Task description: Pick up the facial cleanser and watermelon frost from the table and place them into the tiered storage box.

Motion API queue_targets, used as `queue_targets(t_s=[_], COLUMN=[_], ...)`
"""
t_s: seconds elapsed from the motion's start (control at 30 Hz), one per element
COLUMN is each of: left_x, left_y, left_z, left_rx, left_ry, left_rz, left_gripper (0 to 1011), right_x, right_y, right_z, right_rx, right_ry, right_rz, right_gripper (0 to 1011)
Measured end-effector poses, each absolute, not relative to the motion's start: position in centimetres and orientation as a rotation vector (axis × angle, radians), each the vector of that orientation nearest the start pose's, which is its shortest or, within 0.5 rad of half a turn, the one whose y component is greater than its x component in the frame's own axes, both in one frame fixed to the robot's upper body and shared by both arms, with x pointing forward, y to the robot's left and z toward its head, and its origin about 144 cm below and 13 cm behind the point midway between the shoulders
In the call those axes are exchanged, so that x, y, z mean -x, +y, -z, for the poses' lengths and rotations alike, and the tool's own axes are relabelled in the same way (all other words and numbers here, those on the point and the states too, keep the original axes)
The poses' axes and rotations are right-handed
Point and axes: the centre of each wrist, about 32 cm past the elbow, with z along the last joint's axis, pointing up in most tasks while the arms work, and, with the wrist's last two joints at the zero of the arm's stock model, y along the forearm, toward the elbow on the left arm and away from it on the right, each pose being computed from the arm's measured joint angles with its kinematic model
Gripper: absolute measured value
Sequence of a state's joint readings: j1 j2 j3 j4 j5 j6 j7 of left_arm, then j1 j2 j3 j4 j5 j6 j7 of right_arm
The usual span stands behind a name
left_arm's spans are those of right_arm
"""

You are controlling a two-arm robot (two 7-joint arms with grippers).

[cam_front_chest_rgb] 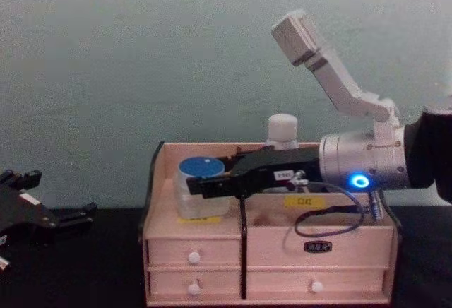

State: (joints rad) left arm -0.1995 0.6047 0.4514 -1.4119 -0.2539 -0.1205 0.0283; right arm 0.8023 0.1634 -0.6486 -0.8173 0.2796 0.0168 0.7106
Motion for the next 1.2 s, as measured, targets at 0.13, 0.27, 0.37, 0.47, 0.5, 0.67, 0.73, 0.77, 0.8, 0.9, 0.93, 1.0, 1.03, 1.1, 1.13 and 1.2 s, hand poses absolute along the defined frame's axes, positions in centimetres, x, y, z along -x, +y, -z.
queue_targets(t_s=[0.13,0.27,0.37,0.47,0.5,0.67,0.73,0.77,0.8,0.9,0.93,1.0,1.03,1.1,1.13,1.2], left_x=[-48.9,-48.9,-48.9,-48.9,-48.9,-48.9,-48.9,-48.9,-48.9,-48.9,-48.9,-48.9,-48.9,-48.9,-48.9,-48.9], left_y=[31.0,31.0,31.0,31.0,31.0,31.0,31.0,31.0,31.0,31.0,31.0,31.0,31.0,31.0,31.0,31.0], left_z=[-114.0,-114.0,-114.0,-114.0,-114.0,-114.0,-114.0,-114.0,-114.0,-114.0,-114.0,-114.0,-114.0,-114.0,-114.0,-114.0], left_rx=[-0.305,-0.304,-0.305,-0.304,-0.305,-0.305,-0.304,-0.305,-0.305,-0.305,-0.304,-0.305,-0.305,-0.304,-0.304,-0.304], left_ry=[-0.285,-0.285,-0.285,-0.285,-0.285,-0.285,-0.285,-0.285,-0.285,-0.285,-0.285,-0.285,-0.285,-0.285,-0.285,-0.285], left_rz=[-1.248,-1.248,-1.248,-1.248,-1.248,-1.248,-1.248,-1.248,-1.248,-1.248,-1.248,-1.248,-1.248,-1.248,-1.248,-1.248], left_gripper=[1001,1001,1001,1001,1001,1001,1001,1001,1001,1001,1001,1001,1001,1001,1001,1001], right_x=[-64.3,-64.3,-64.3,-64.3,-64.3,-64.3,-64.3,-64.3,-64.3,-64.2,-64.2,-64.1,-63.9,-63.7,-63.6,-63.3], right_y=[-17.1,-17.1,-17.1,-17.1,-17.1,-17.1,-17.1,-17.1,-17.1,-17.4,-17.5,-17.6,-17.7,-17.8,-17.9,-18.1], right_z=[-120.7,-120.7,-120.7,-120.7,-120.7,-120.7,-120.8,-120.8,-120.8,-121.2,-121.3,-121.6,-122.0,-122.6,-122.9,-123.4], right_rx=[0.295,0.294,0.294,0.293,0.293,0.292,0.291,0.288,0.284,0.261,0.254,0.241,0.226,0.203,0.195,0.175], right_ry=[-0.058,-0.058,-0.058,-0.058,-0.058,-0.058,-0.058,-0.057,-0.057,-0.059,-0.061,-0.066,-0.073,-0.087,-0.091,-0.105], right_rz=[0.514,0.513,0.513,0.513,0.513,0.513,0.513,0.513,0.513,0.513,0.513,0.513,0.511,0.509,0.509,0.512], right_gripper=[741,847,929,1002,1002,1002,1002,1002,1002,1002,1002,1002,1003,1003,1002,1003])
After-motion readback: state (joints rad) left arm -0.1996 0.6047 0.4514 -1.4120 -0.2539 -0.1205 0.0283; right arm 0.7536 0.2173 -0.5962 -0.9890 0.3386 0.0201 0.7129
